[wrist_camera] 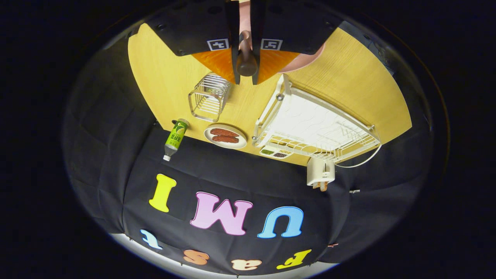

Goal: Take the plate from the dish rack, then take the spoon from the basket and place it into the plate.

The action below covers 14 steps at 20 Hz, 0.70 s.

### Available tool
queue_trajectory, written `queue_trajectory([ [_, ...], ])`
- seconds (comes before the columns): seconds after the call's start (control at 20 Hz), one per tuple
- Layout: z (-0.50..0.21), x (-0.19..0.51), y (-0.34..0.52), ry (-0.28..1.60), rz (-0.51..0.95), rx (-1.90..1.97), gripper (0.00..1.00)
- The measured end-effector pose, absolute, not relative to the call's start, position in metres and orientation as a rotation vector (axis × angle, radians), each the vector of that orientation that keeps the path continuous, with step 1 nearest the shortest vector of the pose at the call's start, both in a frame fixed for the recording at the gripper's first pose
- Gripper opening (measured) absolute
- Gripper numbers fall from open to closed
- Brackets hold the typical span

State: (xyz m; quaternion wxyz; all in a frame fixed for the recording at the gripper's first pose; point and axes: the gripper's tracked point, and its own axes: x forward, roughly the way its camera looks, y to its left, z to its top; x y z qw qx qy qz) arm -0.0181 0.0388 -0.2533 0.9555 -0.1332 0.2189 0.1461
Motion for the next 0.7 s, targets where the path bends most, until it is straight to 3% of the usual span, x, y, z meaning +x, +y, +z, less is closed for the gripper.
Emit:
queue_trajectory([
  [0.2,-0.261,-0.018,0.055,0.455,0.291,-0.288,0.17],
  [0.5,-0.272,-0.039,0.079,0.548,0.361,-0.263,0.27],
  [0.55,-0.27,-0.044,0.086,0.568,0.389,-0.241,0.37],
  [0.65,-0.263,-0.049,0.096,0.586,0.434,-0.215,0.8],
  [0.7,-0.254,-0.052,0.096,0.58,0.451,-0.206,0.85],
])
